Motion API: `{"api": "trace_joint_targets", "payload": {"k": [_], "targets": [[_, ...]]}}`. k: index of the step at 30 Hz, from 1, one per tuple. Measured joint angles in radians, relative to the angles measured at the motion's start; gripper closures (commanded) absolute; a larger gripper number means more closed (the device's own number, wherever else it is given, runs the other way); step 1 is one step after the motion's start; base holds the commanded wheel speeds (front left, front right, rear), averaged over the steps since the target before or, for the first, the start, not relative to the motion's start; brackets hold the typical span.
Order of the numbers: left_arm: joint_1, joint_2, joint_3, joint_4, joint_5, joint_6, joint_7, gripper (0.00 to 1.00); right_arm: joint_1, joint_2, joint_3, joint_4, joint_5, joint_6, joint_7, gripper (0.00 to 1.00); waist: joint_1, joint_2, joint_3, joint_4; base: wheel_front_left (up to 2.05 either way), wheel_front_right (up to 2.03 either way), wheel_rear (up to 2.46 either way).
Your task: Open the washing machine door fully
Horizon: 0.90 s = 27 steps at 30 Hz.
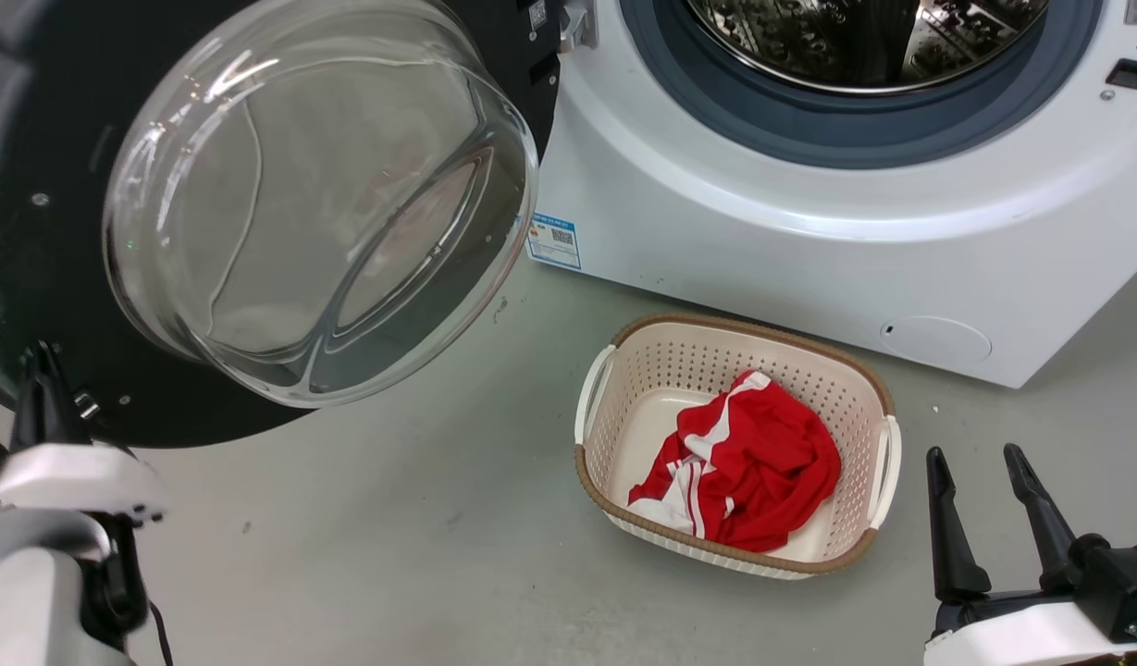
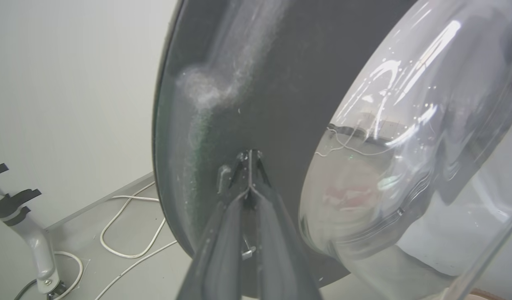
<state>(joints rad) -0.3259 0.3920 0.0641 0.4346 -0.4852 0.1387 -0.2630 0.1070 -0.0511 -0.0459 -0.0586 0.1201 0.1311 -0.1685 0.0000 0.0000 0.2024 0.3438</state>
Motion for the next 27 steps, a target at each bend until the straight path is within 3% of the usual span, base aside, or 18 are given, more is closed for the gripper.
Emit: {"api": "trace_joint_targets", "payload": {"k": [7,14,23,24,25,26,27], "targets": [[0.147,-0.086,0.003,-0.159,0.086,0.024,0.000,1.00,0.003,0.000,0.003,0.021,0.008,0.000,-0.012,0.00,0.0000,0.0000,-0.044,0.006,0.00,0.00,0.00],[0.279,-0.169,-0.075,-0.302,0.171,0.033,0.000,1.00,0.016,0.000,0.004,0.029,0.012,0.000,-0.017,0.00,-0.0001,0.0000,-0.088,-0.006,0.00,0.00,0.00],[0.308,-0.255,-0.178,-0.356,0.228,-0.002,0.000,1.00,0.014,0.000,-0.003,0.024,0.002,0.000,-0.011,0.00,0.0000,0.0000,-0.101,-0.090,0.00,0.00,0.00],[0.304,-0.261,-0.183,-0.353,0.231,-0.007,0.000,0.94,0.014,0.000,-0.003,0.024,0.002,0.000,-0.012,0.00,0.0000,0.0000,-0.101,-0.102,0.00,0.00,0.00],[0.300,-0.267,-0.188,-0.351,0.237,-0.008,0.000,0.63,0.012,0.000,-0.003,0.024,0.002,0.000,-0.012,0.00,-0.0001,0.0000,-0.101,-0.114,0.00,0.00,0.00],[0.294,-0.272,-0.192,-0.350,0.240,-0.013,0.000,0.00,0.012,0.000,-0.003,0.024,0.002,0.000,-0.012,0.00,-0.0001,0.0000,-0.101,-0.127,0.00,0.00,0.00],[0.286,-0.275,-0.198,-0.347,0.248,-0.015,0.000,0.00,0.012,0.000,-0.003,0.024,0.002,0.000,-0.013,0.00,-0.0001,0.0000,-0.101,-0.140,0.00,0.00,0.00]]}}
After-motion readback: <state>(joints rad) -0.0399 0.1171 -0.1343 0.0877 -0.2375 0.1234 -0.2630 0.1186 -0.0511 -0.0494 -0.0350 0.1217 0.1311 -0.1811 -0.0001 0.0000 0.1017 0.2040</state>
